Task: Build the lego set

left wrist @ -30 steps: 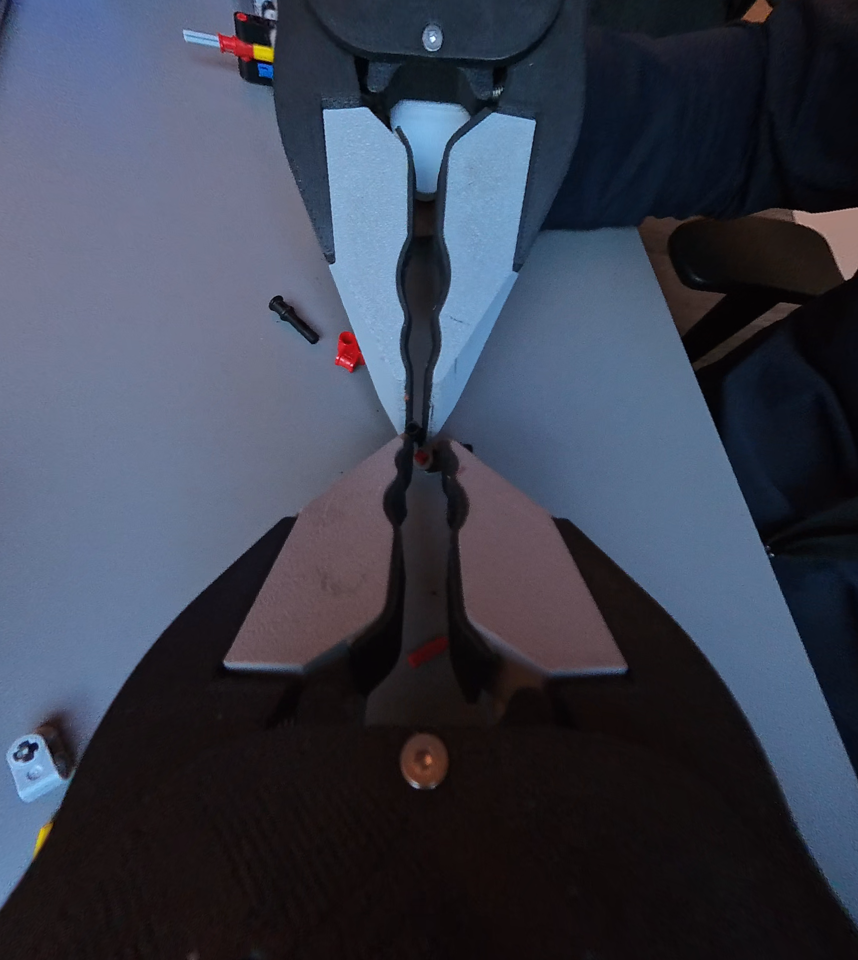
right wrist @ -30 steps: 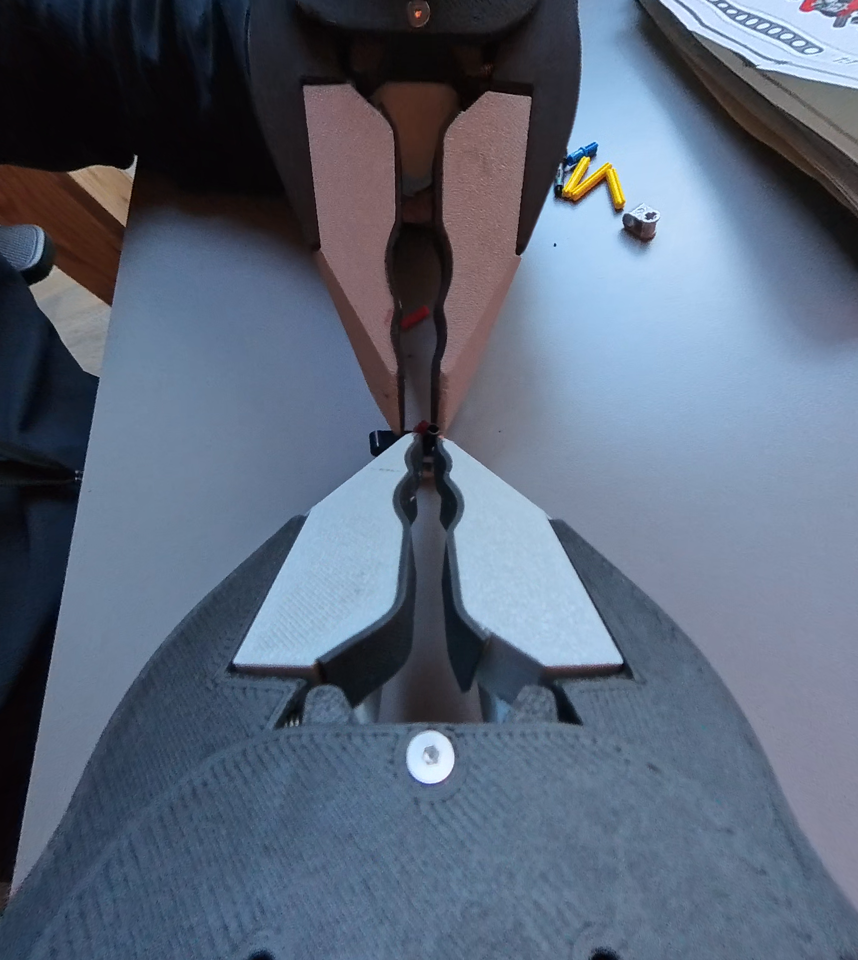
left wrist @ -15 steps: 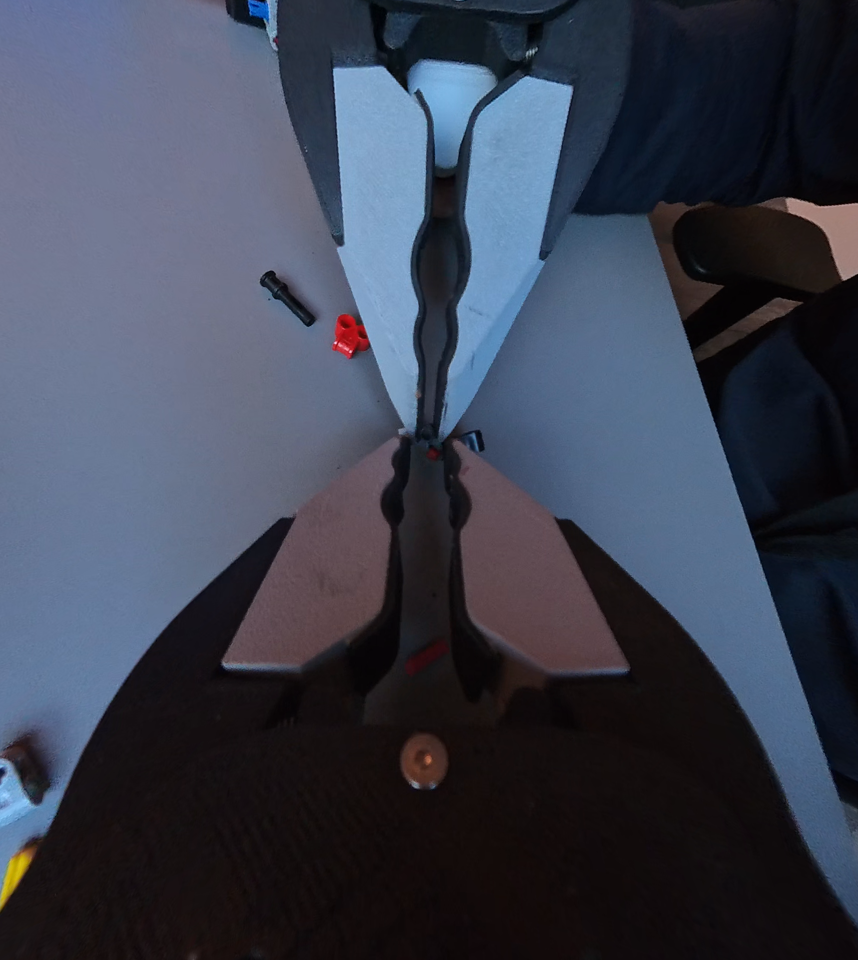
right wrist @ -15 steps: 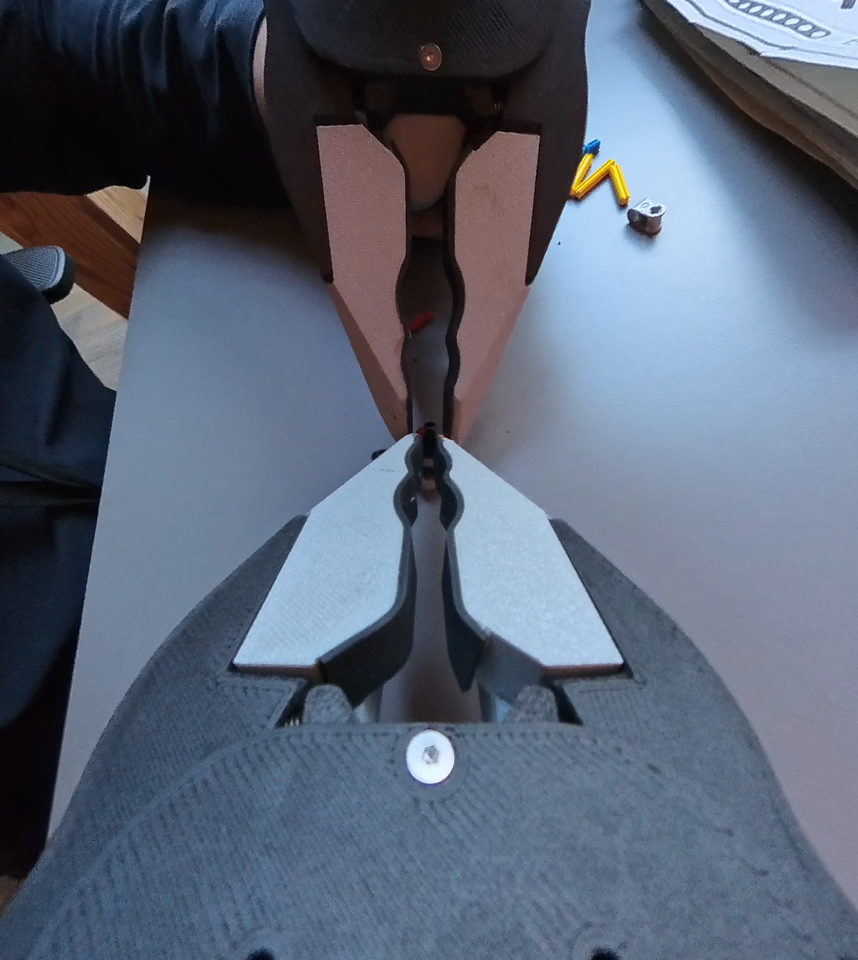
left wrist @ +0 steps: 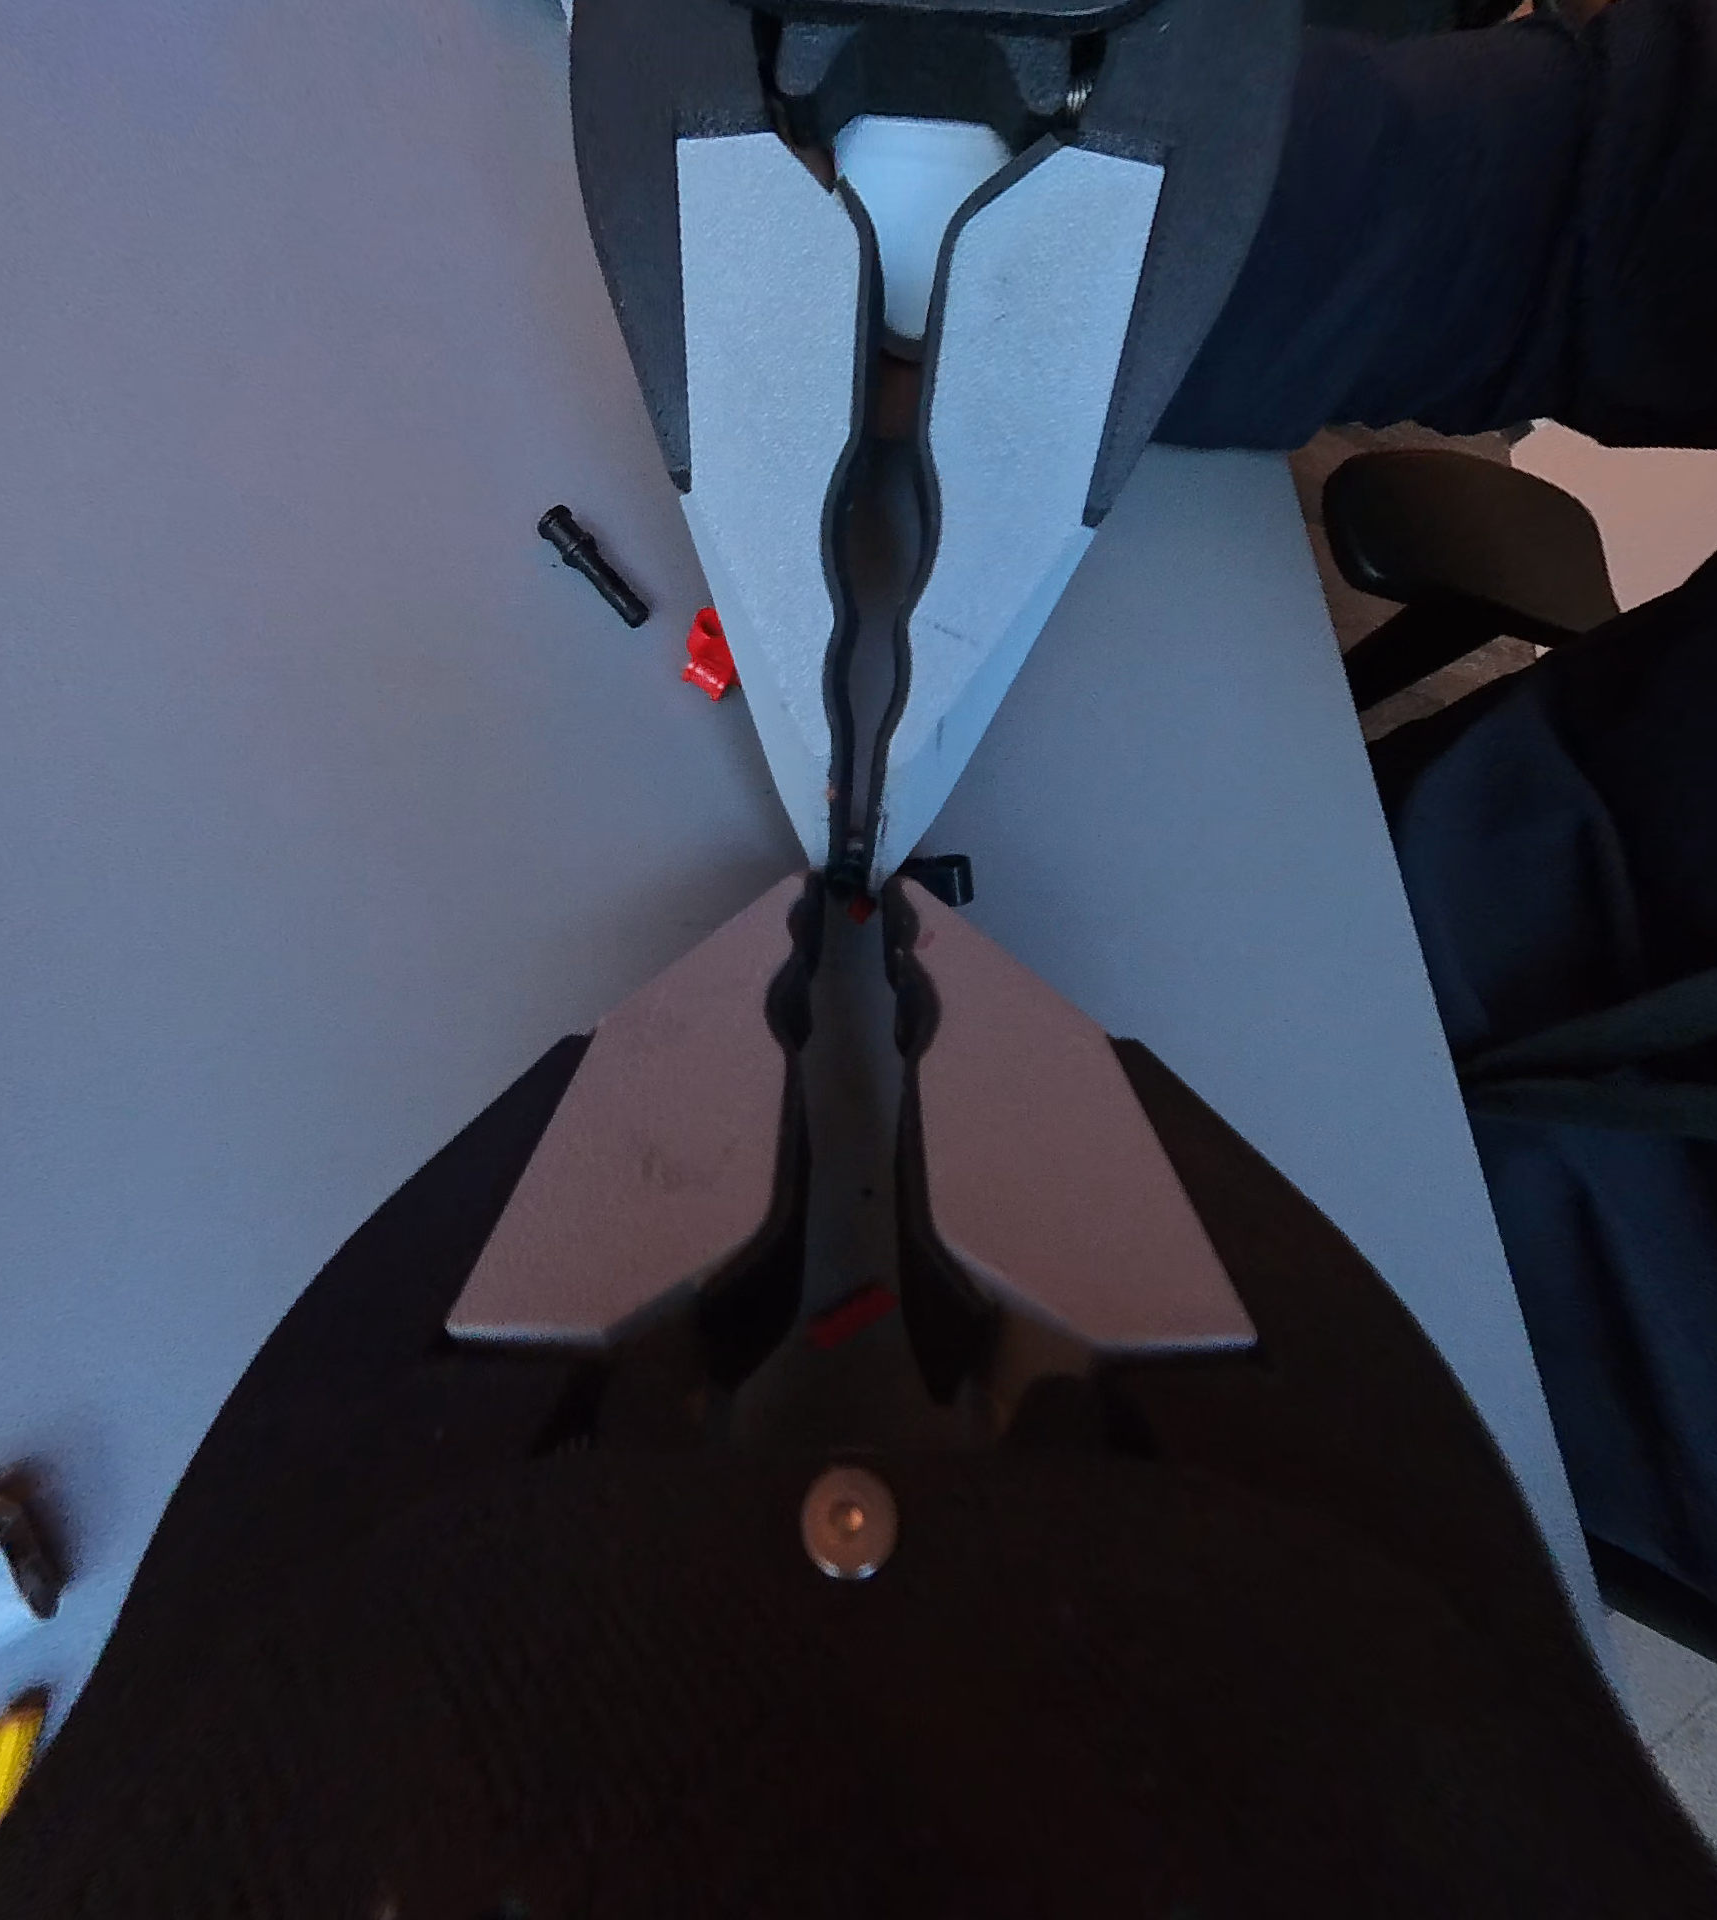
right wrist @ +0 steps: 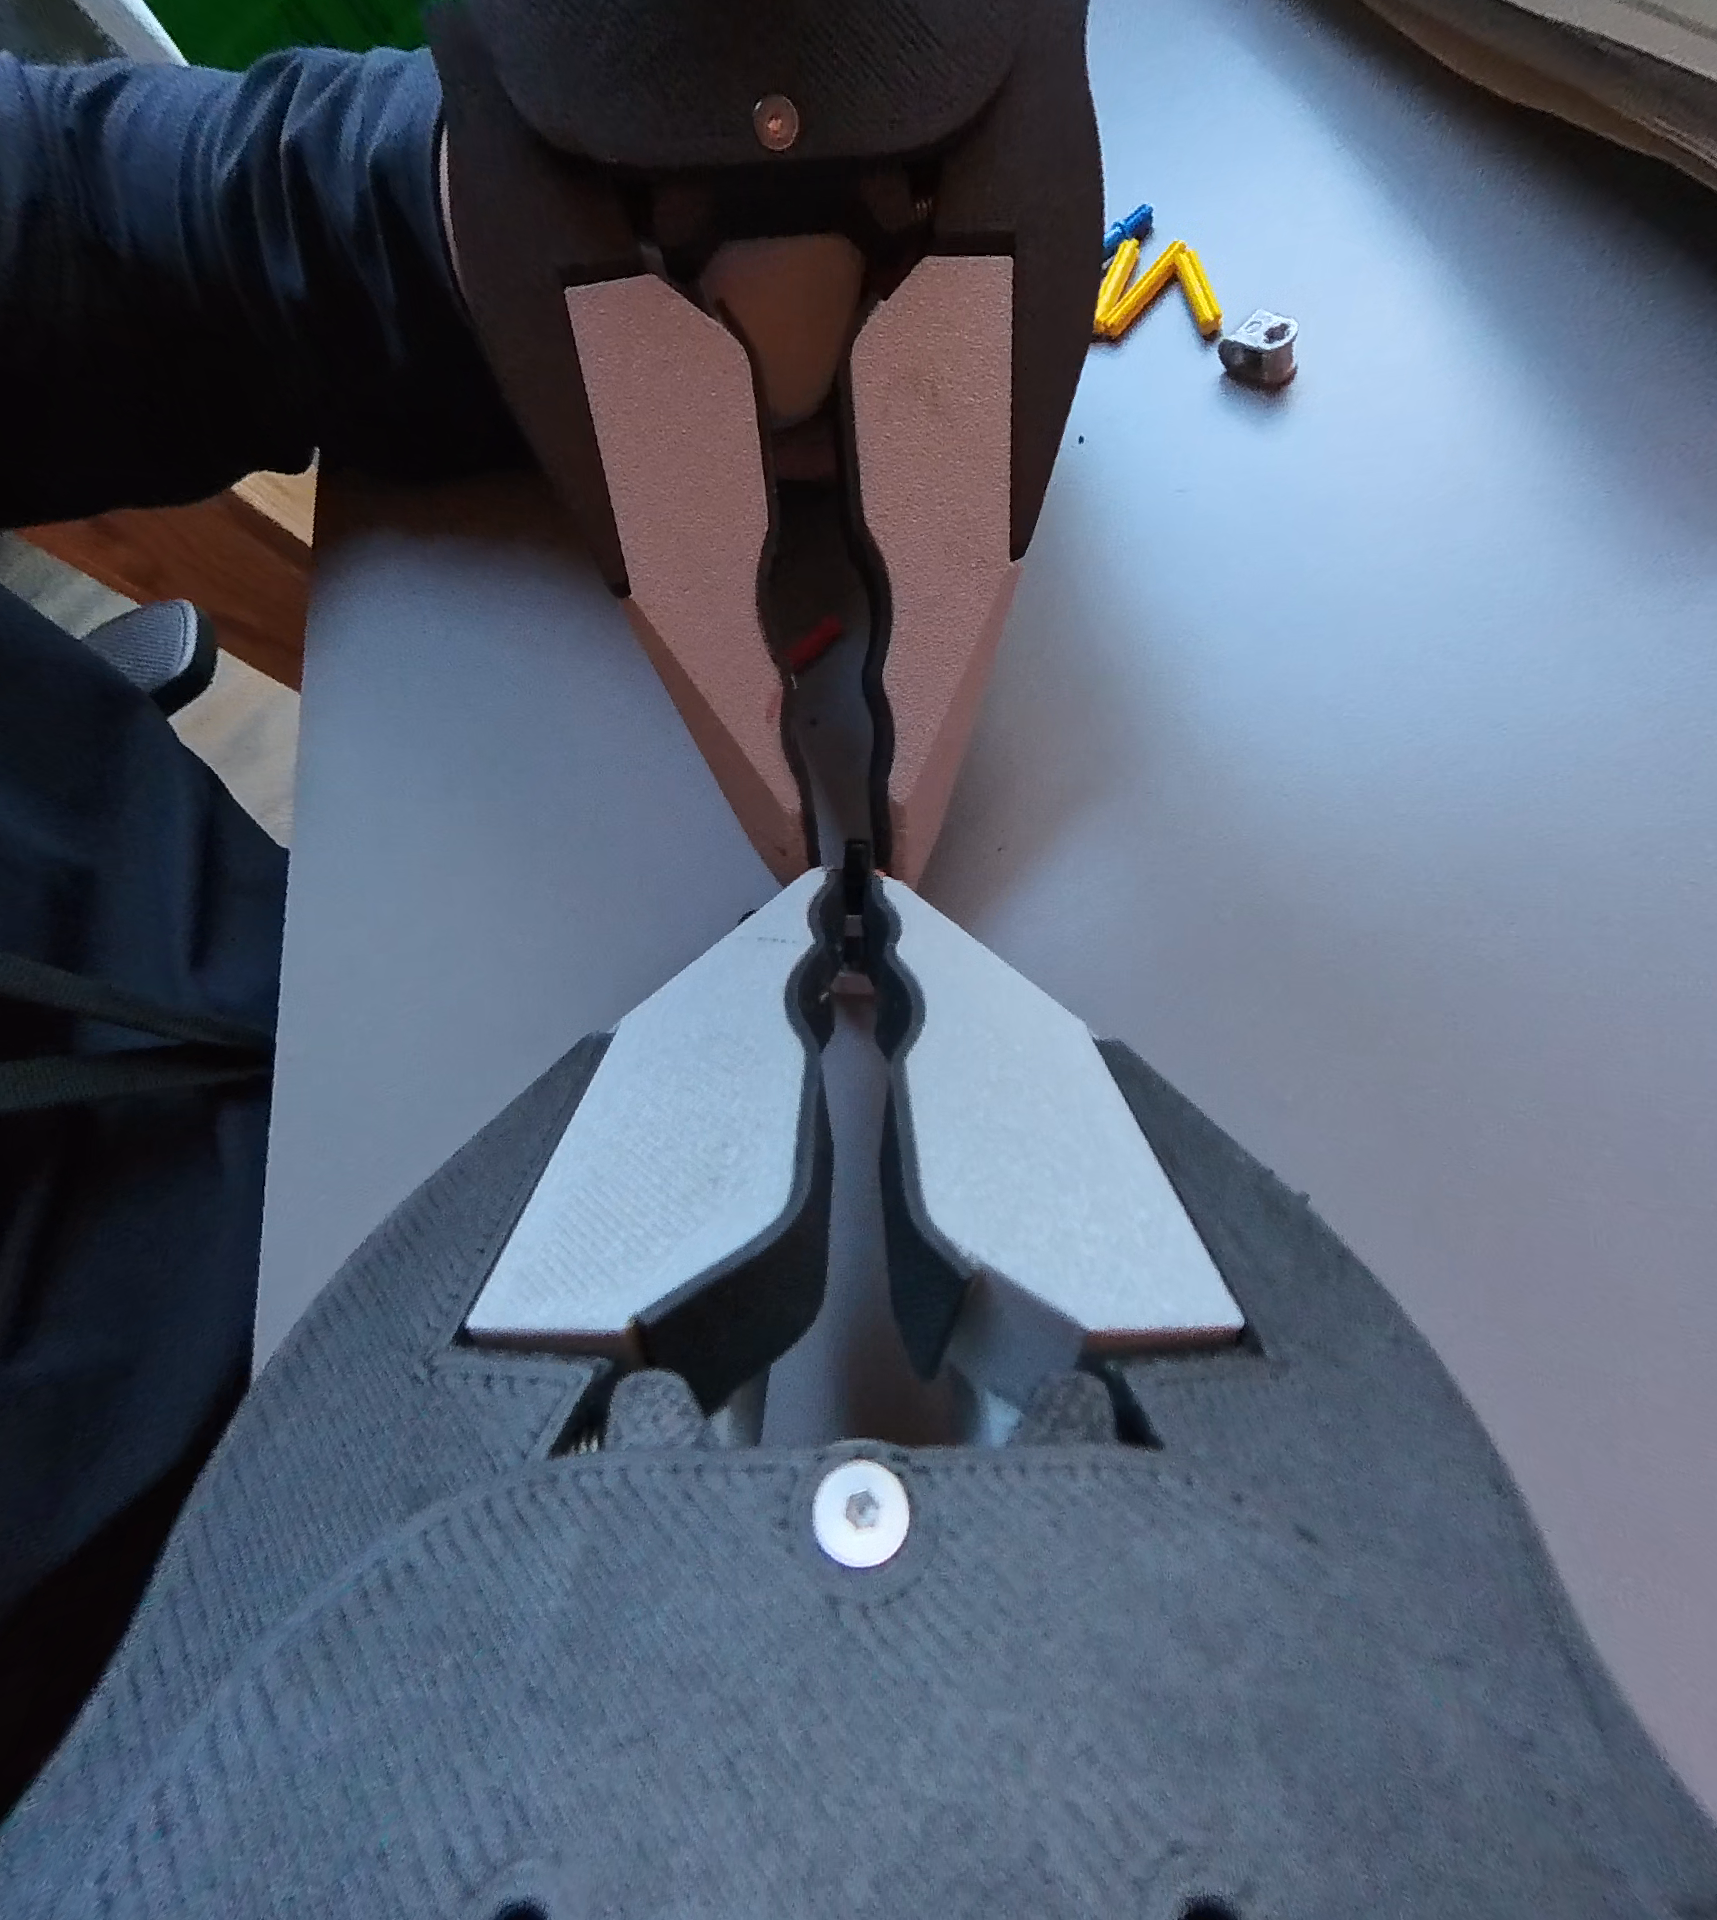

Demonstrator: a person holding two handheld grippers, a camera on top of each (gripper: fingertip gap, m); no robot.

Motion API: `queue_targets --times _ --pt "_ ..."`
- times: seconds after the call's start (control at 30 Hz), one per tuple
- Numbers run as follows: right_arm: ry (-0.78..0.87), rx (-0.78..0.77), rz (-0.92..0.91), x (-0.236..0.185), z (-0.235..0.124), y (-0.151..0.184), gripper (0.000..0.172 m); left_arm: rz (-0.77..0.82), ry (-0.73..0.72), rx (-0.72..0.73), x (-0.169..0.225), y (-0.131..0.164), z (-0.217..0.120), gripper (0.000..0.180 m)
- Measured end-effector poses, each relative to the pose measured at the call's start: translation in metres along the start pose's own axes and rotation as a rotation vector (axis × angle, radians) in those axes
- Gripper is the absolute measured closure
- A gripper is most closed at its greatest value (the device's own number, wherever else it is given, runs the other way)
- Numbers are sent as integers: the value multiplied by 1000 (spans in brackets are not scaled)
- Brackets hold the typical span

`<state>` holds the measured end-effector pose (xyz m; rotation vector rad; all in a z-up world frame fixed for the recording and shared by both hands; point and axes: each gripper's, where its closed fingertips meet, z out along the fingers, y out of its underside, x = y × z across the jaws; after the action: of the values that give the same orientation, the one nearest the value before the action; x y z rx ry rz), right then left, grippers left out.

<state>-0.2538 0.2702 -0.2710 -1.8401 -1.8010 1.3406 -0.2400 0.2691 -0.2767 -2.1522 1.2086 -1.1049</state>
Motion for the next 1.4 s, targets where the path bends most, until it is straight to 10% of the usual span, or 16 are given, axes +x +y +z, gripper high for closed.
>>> queue_targets --times 0.63,0.97,1.4 --pt "-18 35 11 -1 -2 -3 172 -17 20 21 1 -2 -3 175" --pt "41 32 14 -5 -5 6 122 35 -109 45 -7 -5 -4 175" --pt "151 -55 -94 -3 -1 15 141 53 -63 111 5 -14 -6 166"
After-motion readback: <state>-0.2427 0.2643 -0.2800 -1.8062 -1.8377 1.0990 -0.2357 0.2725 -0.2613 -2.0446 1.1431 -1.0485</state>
